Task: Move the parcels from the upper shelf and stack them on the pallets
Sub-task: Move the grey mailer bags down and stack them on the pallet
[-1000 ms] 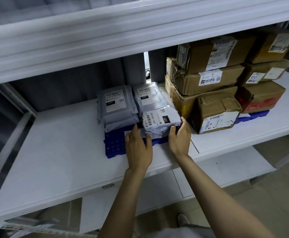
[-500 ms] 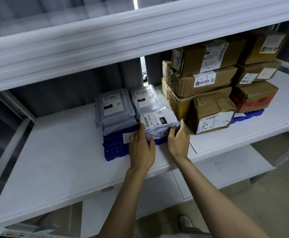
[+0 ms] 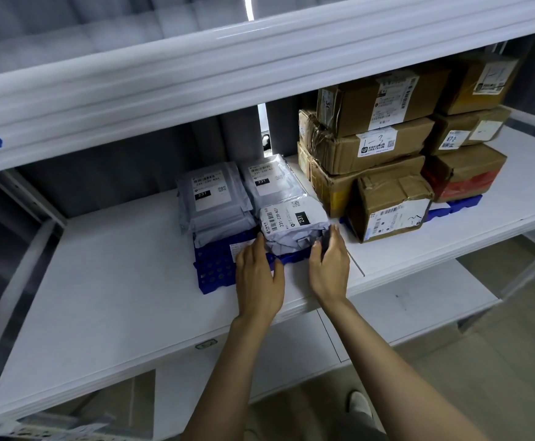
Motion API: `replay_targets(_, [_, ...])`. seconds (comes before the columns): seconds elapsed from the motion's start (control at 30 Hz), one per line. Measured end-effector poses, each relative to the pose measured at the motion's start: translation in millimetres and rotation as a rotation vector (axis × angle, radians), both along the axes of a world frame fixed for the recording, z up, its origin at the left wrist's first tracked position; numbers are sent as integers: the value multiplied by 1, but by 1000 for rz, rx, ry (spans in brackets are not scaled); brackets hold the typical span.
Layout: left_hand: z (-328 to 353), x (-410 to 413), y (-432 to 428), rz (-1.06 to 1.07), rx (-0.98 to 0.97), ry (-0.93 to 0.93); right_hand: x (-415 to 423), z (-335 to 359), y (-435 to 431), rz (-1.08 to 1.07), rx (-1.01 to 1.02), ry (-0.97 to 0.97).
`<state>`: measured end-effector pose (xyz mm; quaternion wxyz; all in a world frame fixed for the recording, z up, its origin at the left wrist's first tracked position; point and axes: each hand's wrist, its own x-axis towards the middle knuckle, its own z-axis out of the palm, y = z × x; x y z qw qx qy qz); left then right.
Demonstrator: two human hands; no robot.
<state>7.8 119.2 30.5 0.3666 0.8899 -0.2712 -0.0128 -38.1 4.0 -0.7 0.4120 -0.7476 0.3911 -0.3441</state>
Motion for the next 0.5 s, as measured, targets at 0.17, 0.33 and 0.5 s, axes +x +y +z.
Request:
replay_targets(0.17, [-2, -8, 4, -16, 14, -1, 2, 0, -5, 45, -8, 55])
replay_targets(0.33, [1, -12, 2, 19, 1, -8, 0, 0, -11, 105, -27, 77])
replay_targets(0.5, [2, -21, -16, 98, -48, -30, -18, 1, -26, 200, -84, 141])
